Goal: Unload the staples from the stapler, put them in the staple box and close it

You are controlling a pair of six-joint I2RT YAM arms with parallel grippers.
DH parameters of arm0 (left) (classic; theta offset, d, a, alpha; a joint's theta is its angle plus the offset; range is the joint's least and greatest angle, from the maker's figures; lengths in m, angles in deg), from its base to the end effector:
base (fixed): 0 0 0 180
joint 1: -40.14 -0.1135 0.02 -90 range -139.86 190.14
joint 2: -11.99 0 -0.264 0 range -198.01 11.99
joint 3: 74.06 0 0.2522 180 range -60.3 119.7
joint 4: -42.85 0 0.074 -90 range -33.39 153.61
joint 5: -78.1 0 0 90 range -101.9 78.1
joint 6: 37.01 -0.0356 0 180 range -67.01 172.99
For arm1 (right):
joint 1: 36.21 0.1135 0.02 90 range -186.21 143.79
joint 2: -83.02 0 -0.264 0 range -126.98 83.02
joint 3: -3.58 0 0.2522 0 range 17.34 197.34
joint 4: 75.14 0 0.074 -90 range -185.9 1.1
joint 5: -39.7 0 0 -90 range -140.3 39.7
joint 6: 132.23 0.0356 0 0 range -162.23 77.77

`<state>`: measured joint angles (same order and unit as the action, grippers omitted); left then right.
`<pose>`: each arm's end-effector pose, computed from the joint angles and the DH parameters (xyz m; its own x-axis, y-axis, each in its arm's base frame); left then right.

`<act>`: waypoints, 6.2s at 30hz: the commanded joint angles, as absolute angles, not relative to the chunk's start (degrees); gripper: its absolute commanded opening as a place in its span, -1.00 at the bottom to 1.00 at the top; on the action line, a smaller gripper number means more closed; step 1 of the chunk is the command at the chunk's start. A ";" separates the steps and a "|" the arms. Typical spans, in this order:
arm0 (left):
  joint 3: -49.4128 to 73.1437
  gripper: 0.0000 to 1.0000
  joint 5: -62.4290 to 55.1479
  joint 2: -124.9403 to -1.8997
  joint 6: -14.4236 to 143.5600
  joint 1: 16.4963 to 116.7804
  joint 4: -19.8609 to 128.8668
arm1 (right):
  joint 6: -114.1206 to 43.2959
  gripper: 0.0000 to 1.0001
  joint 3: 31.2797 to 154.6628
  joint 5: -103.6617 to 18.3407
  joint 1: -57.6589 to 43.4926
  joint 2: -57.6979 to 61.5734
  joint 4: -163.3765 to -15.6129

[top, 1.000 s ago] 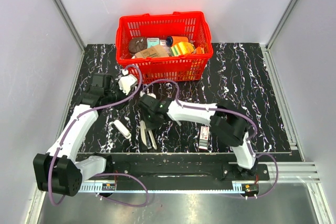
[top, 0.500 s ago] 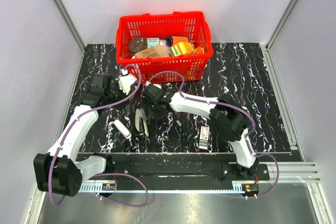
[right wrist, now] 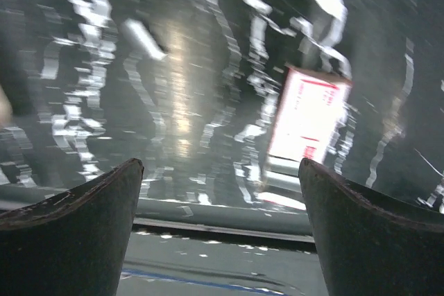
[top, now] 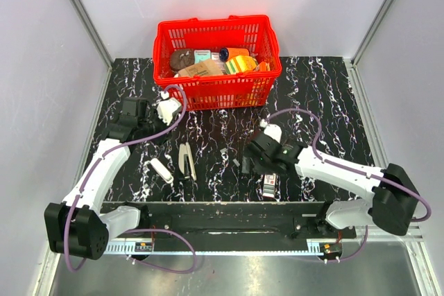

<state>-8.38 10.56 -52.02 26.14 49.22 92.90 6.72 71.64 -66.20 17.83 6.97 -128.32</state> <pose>0.2224 -0.0493 0.2782 -0.4796 0.4993 -0.7216 0.6871 0.7252 0.0452 0.1596 0.2033 0.2398 -0.8664 0.0409 -0.4977 -0.0723 0.9759 0.2060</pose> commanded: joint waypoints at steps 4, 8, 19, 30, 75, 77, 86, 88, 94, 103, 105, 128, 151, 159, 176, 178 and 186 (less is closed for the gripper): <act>-7.57 -0.45 13.94 -51.38 27.41 48.93 90.53 | 14.90 0.99 61.20 -71.57 16.97 11.56 -132.58; -7.57 -0.44 14.03 -51.38 27.76 48.84 90.62 | 13.41 0.99 60.05 -71.83 15.39 10.43 -131.18; -7.39 -0.43 13.59 -51.47 27.41 48.93 91.06 | 8.05 0.71 61.19 -68.50 11.43 0.06 -123.97; -8.18 -0.43 12.45 -51.38 26.36 48.93 91.06 | -0.12 0.54 63.92 -61.48 11.43 -5.92 -117.73; -10.56 -0.43 7.87 -48.13 24.34 48.40 91.94 | -54.26 -0.06 86.77 -44.59 20.39 -25.00 -118.70; -10.73 -0.43 7.70 -48.31 24.07 48.23 91.94 | -56.37 0.05 86.16 -45.29 20.57 -25.09 -117.82; -10.30 -0.43 7.79 -48.92 24.34 47.96 91.94 | -61.30 0.37 86.24 -48.18 22.41 -24.91 -117.29; -10.29 -0.43 7.70 -48.66 24.34 47.96 91.94 | -59.64 0.39 87.21 -49.07 22.68 -23.60 -118.34; -10.73 -0.43 7.70 -48.04 24.16 47.79 92.20 | -44.90 0.36 84.68 -47.32 22.68 -12.98 -115.90; -8.80 -0.42 8.93 -50.06 25.04 47.87 92.20 | -16.58 -0.10 63.41 -45.30 22.68 6.11 -103.50; -7.84 -0.40 9.37 -51.46 25.48 47.96 91.94 | -10.18 -0.24 58.15 -44.24 22.68 8.83 -101.04; 2.10 -0.31 6.82 -73.80 27.59 65.28 85.61 | -1.80 -0.62 50.74 -57.85 22.15 3.21 -98.03; -5.37 -0.24 10.24 -61.50 26.62 55.97 86.66 | -28.48 0.51 78.65 -52.93 18.03 2.63 -111.47; -6.95 -0.13 17.27 -57.19 24.25 48.06 90.70 | -56.18 0.72 86.59 -50.48 12.75 -15.40 -110.43; -8.45 -0.03 22.64 -56.22 23.19 40.58 92.29 | -69.21 0.72 85.28 -44.85 9.85 -23.41 -104.90; -8.45 -0.03 22.55 -56.22 23.19 40.23 92.29 | -69.56 0.68 85.28 -44.85 9.84 -24.38 -103.06; -8.71 -0.03 22.64 -56.48 23.28 40.14 92.29 | -70.53 0.55 87.47 -44.41 9.76 -27.81 -100.24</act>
